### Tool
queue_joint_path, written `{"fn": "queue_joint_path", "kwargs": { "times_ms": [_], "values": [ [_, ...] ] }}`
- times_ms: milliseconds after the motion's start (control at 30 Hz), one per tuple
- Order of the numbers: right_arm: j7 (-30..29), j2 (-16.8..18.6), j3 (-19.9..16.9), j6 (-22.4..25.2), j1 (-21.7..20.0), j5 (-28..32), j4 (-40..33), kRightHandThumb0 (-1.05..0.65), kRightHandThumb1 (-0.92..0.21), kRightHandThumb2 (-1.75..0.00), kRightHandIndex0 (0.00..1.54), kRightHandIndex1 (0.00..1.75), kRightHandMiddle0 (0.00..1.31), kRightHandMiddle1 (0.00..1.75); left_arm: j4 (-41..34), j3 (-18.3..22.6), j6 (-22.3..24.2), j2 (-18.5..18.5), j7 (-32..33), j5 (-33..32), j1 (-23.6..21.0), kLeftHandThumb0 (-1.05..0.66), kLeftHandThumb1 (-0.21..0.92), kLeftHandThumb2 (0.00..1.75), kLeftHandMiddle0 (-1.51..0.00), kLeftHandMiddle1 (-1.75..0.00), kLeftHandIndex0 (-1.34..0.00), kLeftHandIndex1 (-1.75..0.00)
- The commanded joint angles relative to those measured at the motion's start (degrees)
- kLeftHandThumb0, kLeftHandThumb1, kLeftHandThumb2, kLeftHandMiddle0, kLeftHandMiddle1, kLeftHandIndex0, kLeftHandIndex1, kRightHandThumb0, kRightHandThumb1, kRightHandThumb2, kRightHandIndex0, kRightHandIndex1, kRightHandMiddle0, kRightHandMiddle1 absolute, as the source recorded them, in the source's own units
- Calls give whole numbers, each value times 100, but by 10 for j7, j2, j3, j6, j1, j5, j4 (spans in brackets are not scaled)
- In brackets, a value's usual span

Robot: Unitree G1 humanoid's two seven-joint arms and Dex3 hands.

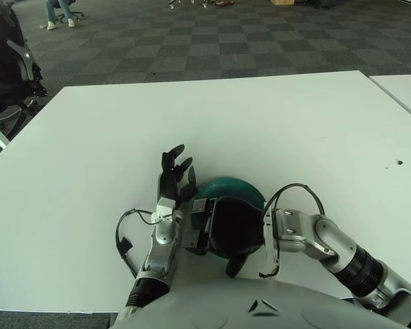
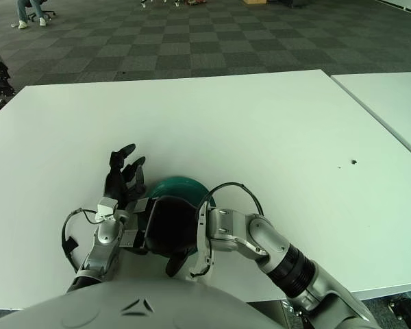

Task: Put the charger into the plate.

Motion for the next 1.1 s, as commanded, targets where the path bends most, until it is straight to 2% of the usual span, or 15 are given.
{"fn": "queue_joint_path", "kwargs": {
  "times_ms": [0, 100, 167, 200, 267, 333, 400, 467, 533, 567, 667, 767, 900, 967, 1067],
  "values": [
    [-26, 6, -9, -21, -30, -15, 14, -42, -54, -104, 101, 175, 45, 175, 90, 2, 29, -7, -2, -1, 47, -72, 92, 89, -52, -45, -16, -99],
    [-25, 6, -11, -25, -34, -10, 14, -42, -55, -103, 97, 175, 44, 175, 91, 2, 28, -7, -5, -4, 47, -72, 92, 89, -51, -44, -15, -99],
    [-4, 0, -22, -20, -34, 18, -10, -42, -56, -101, 94, 175, 43, 175, 87, 3, 34, -7, -9, -8, 47, -71, 92, 90, -50, -41, -15, -97],
    [8, -5, -28, -16, -34, 32, -25, -53, -69, -93, 91, 175, 39, 174, 85, 3, 36, -7, -10, -9, 47, -71, 92, 90, -50, -37, -14, -95],
    [35, -13, -37, -7, -39, 54, -46, -67, -80, -87, 84, 175, 35, 172, 84, 3, 41, -7, -14, -12, 45, -72, 92, 91, -50, -34, -13, -93],
    [58, -17, -39, -3, -45, 64, -53, -76, -86, -85, 79, 175, 32, 170, 85, 3, 44, -6, -16, -13, 43, -72, 92, 91, -50, -32, -12, -92],
    [92, -24, -37, 2, -58, 67, -56, -89, -90, -90, 52, 173, 19, 151, 87, 3, 49, -6, -18, -14, 39, -73, 92, 90, -51, -29, -11, -91],
    [135, -34, -25, -2, -79, 61, -59, -91, -90, -92, 46, 173, 16, 146, 94, 3, 60, -8, -17, -13, 21, -73, 92, 90, -51, -29, -11, -90],
    [160, -41, -21, -6, -90, 59, -64, -99, -91, -99, 28, 88, 7, 92, 115, 7, 67, -6, -25, -19, -6, -75, 92, 88, -50, -25, -10, -88],
    [163, -42, -23, -7, -89, 59, -67, -101, -92, -102, 25, 59, 4, 76, 121, 10, 70, -4, -32, -24, -16, -75, 92, 88, -49, -24, -9, -88],
    [168, -44, -30, -8, -85, 58, -77, -104, -92, -106, 18, 23, 1, 50, 150, 25, 66, 5, -54, -42, -40, -76, 92, 86, -49, -22, -10, -87],
    [153, -57, -54, -16, -77, 59, -91, -104, -92, -108, 8, 8, 0, 27, 205, 58, 45, 20, -109, -87, -63, -76, 92, 81, -50, -21, -15, -91],
    [119, -72, -80, -34, -73, 61, -77, -105, -92, -109, 2, 2, 0, 9, 229, 84, 19, 17, -163, -130, -63, -72, 92, 69, -53, -21, -27, -109],
    [99, -70, -82, -41, -61, 48, -67, -105, -92, -108, 1, 1, 0, 3, 243, 92, -4, 15, -185, -142, -59, -71, 92, 67, -54, -21, -26, -112],
    [78, -69, -83, -49, -46, 38, -60, -105, -92, -107, 0, 0, 0, 1, 264, 100, -33, 13, -204, -149, -57, -72, 92, 69, -51, -17, -18, -100]
  ]
}}
